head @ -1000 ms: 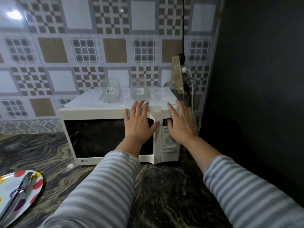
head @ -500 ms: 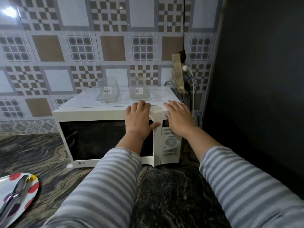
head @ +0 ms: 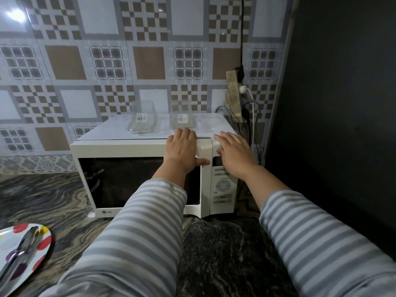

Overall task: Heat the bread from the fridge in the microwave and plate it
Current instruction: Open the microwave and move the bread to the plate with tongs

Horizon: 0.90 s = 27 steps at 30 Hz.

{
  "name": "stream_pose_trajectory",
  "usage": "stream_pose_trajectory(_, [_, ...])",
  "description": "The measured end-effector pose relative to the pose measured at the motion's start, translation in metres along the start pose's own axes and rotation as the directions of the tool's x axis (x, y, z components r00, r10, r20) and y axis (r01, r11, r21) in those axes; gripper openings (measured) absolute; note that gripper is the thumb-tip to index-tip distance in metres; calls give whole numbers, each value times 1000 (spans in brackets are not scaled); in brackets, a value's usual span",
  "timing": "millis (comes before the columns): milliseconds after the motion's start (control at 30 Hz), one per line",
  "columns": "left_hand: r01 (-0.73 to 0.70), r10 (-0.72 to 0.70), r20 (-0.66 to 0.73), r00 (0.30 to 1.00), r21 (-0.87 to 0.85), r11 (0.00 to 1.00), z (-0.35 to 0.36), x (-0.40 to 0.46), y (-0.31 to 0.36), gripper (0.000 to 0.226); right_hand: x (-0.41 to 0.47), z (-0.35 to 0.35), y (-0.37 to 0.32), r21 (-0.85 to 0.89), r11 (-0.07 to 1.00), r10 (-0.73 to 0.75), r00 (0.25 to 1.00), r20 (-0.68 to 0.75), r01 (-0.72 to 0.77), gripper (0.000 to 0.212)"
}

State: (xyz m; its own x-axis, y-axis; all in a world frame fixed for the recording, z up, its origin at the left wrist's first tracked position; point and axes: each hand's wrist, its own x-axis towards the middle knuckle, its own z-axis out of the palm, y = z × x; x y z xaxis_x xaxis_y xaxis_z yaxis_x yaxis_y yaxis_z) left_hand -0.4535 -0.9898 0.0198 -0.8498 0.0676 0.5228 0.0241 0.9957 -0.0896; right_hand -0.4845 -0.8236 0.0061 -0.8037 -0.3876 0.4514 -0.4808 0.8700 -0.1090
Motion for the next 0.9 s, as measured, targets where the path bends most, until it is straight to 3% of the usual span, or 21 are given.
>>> stream_pose_trajectory(167, [-26, 26, 14, 1000, -30, 999, -5, -5, -3, 89, -1, 2, 0, 13, 1000, -4, 1000, 2, 4, 49])
stream_pose_trajectory(367, [-48, 33, -106, 994, -148, 988, -6, -40, -4, 84, 0, -4, -4, 7, 1000, -1, 999, 38, 1, 49])
stream_pose_trajectory(467, [48, -50, -21, 999, -91, 995, -6, -50, -15, 94, 3, -10, -8, 34, 998, 46, 995, 94, -49, 50])
stream_pose_trajectory(567, [110, -108, 54, 993, -50, 993, -4, -61, -29, 83, 3, -19, -19, 154, 983, 84, 988, 126, -103, 49])
stream_pose_trajectory(733, [85, -79, 131, 988, -36, 996, -11, -64, -32, 89, -19, -8, -47, 184, 982, -58, 996, 62, 46, 51])
stream_pose_trajectory(900, [115, -109, 153, 982, -33, 993, -17, -81, -33, 91, -35, -9, -55, 146, 987, -60, 998, -11, 61, 51])
